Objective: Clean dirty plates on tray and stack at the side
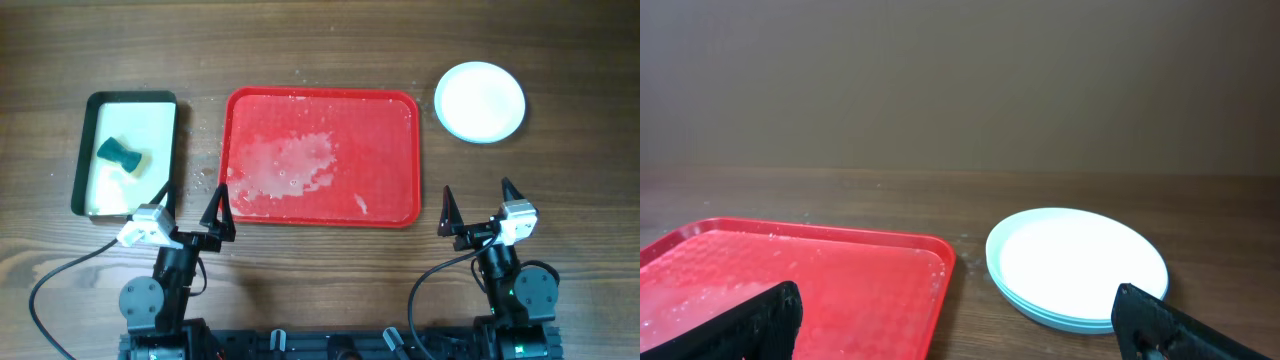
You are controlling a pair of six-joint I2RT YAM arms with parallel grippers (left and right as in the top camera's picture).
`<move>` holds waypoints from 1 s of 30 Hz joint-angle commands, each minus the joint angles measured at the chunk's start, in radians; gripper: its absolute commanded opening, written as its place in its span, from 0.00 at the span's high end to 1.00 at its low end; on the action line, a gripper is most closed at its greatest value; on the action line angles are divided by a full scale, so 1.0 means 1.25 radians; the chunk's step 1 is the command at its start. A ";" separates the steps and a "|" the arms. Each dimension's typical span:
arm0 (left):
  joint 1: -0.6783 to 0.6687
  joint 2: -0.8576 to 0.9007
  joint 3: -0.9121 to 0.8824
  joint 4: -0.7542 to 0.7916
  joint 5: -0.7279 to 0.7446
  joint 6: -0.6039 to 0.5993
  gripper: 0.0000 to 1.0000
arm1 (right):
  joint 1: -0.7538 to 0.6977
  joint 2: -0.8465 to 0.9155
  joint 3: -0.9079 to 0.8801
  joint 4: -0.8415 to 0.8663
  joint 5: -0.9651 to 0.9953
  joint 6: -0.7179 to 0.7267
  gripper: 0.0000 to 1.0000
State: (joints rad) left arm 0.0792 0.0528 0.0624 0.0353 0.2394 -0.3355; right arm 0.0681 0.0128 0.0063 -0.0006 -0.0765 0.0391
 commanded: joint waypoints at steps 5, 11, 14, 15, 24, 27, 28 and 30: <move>-0.004 -0.040 -0.045 0.104 -0.032 -0.009 0.00 | -0.004 -0.007 -0.001 0.002 0.013 -0.010 0.00; -0.004 -0.040 -0.045 0.072 -0.047 0.084 0.00 | -0.004 -0.007 -0.001 0.002 0.013 -0.010 0.00; -0.004 -0.040 -0.045 -0.063 -0.103 0.122 0.00 | -0.004 -0.007 -0.001 0.002 0.013 -0.010 0.00; -0.004 -0.040 -0.045 -0.087 -0.115 0.116 0.00 | -0.004 -0.007 -0.001 0.002 0.013 -0.010 0.00; -0.004 -0.040 -0.045 -0.088 -0.129 0.199 0.00 | -0.004 -0.007 -0.001 0.002 0.014 -0.010 0.00; -0.004 -0.040 -0.045 -0.088 -0.126 0.264 0.00 | -0.004 -0.007 -0.001 0.002 0.013 -0.010 0.00; -0.004 -0.040 -0.045 -0.089 -0.127 0.272 0.00 | -0.004 -0.007 -0.001 0.001 0.013 -0.010 0.00; -0.005 -0.040 -0.045 -0.089 -0.127 0.287 0.00 | -0.004 -0.007 -0.001 0.002 0.014 -0.010 0.00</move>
State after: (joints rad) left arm 0.0792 0.0128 0.0101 -0.0669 0.0940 -0.0391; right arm 0.0681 0.0128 0.0063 -0.0006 -0.0765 0.0391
